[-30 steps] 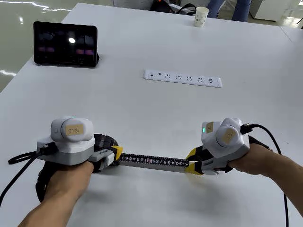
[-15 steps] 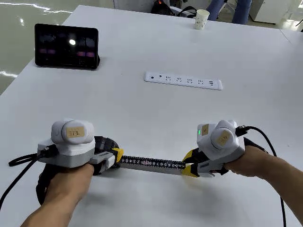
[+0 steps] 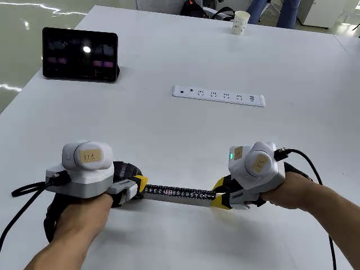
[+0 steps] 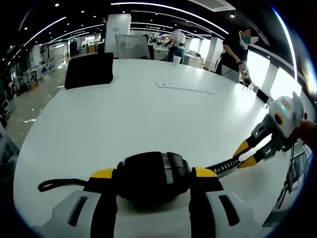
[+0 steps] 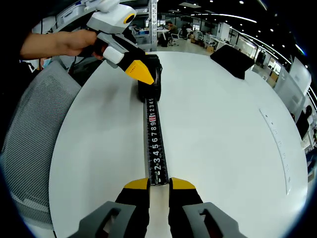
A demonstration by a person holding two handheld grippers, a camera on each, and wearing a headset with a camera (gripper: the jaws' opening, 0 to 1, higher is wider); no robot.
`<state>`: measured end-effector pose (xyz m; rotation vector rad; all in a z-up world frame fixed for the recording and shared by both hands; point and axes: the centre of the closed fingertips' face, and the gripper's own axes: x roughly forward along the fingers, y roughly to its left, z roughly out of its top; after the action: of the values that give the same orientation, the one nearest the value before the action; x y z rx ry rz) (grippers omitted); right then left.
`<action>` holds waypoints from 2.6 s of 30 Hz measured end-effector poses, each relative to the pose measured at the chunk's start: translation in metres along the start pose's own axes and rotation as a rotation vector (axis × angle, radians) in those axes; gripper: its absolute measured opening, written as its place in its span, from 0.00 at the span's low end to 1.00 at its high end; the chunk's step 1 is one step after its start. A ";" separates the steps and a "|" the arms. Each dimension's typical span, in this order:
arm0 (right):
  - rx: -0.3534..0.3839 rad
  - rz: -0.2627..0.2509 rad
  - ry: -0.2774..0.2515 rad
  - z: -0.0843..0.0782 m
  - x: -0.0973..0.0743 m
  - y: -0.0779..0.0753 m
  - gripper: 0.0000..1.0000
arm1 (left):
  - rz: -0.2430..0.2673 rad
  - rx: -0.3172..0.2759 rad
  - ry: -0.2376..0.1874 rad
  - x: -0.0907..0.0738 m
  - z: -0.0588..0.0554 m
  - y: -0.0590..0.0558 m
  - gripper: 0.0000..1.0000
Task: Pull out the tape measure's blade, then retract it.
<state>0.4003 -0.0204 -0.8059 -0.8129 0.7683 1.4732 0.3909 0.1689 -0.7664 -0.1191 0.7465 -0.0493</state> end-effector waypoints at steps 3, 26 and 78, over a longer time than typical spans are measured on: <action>-0.003 0.000 -0.003 0.003 0.001 0.001 0.11 | 0.000 -0.002 0.000 0.000 0.000 0.000 0.53; -0.015 0.010 -0.031 0.024 0.012 0.002 0.11 | -0.010 -0.013 0.006 -0.003 0.000 -0.001 0.53; -0.037 0.035 -0.084 0.071 0.040 0.008 0.11 | -0.045 -0.041 0.016 -0.001 0.001 0.003 0.54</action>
<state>0.3873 0.0606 -0.8018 -0.7633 0.6969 1.5470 0.3906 0.1716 -0.7657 -0.1749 0.7610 -0.0775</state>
